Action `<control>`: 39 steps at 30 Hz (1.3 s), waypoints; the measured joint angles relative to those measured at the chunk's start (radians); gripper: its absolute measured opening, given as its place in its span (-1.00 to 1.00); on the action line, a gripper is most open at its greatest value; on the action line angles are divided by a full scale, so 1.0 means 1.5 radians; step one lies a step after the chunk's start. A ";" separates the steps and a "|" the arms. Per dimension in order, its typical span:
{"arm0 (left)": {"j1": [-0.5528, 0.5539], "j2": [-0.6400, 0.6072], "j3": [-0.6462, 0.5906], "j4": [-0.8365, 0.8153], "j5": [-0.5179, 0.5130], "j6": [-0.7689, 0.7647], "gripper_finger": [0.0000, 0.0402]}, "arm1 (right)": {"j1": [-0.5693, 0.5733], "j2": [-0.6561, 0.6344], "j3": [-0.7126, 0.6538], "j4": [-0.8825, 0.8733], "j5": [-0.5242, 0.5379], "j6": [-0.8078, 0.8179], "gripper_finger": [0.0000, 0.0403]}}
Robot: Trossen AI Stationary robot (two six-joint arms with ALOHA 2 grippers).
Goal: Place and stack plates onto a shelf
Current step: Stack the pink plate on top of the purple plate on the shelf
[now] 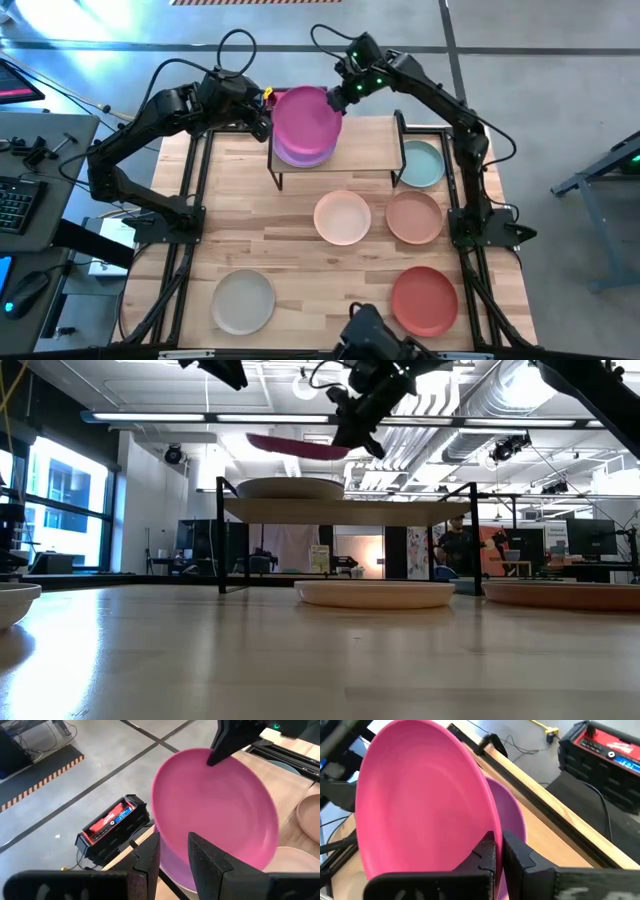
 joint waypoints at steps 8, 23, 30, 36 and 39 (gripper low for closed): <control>0.000 0.000 0.000 0.000 0.000 -0.001 -0.56 | 0.017 0.033 0.000 -0.002 0.008 0.010 -1.00; 0.000 0.000 0.000 0.000 0.000 -0.001 -0.56 | 0.035 0.057 0.000 -0.017 0.047 0.004 -1.00; 0.000 0.000 0.000 -0.001 0.000 -0.001 -0.56 | 0.037 0.068 0.000 -0.010 0.049 0.004 -1.00; 0.000 0.000 0.000 -0.001 -0.001 0.000 -0.56 | 0.036 0.072 0.000 -0.008 0.049 -0.002 -1.00; 0.000 0.000 0.000 -0.001 -0.001 0.000 -0.56 | 0.037 0.072 0.000 -0.007 0.049 -0.005 -1.00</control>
